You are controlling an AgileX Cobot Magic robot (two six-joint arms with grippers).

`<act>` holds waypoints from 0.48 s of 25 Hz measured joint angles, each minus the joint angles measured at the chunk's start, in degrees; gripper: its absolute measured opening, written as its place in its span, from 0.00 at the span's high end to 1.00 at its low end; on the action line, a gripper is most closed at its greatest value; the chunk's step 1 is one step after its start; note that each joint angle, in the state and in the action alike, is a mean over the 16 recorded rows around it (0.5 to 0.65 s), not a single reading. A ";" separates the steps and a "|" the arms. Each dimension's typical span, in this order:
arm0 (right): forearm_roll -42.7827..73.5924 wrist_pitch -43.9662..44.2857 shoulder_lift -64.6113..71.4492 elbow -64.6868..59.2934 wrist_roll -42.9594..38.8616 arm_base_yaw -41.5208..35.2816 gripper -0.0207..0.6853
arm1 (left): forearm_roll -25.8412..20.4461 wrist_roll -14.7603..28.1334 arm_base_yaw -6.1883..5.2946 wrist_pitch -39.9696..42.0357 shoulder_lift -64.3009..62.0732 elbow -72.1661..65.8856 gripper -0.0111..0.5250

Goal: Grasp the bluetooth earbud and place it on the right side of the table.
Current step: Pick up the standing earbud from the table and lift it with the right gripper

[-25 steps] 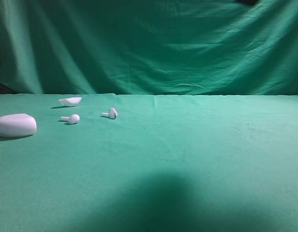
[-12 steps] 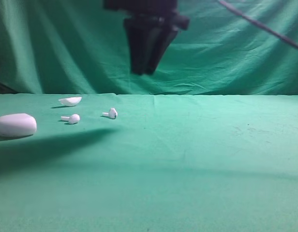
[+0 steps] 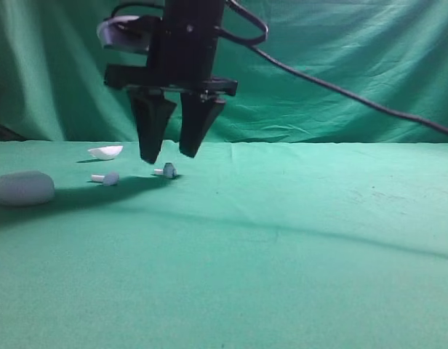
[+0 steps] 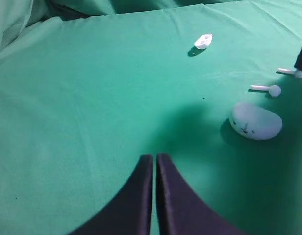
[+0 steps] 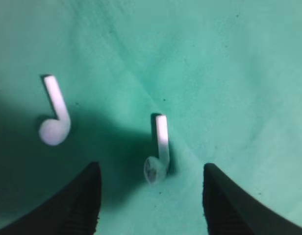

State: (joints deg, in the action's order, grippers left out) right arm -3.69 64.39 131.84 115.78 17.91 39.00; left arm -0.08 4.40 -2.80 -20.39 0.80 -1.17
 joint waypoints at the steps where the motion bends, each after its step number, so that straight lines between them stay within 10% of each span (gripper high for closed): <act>1: 0.13 0.01 0.68 0.61 -0.27 0.04 0.41 | 0.01 0.00 0.00 0.00 0.00 0.00 0.98; 12: 1.45 -0.46 4.10 2.49 -1.37 0.09 0.41 | -0.01 0.00 0.00 0.00 0.00 0.00 0.98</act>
State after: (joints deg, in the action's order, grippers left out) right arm -2.24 63.93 135.94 118.26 16.54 39.09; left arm -0.08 4.40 -2.80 -20.39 0.80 -1.17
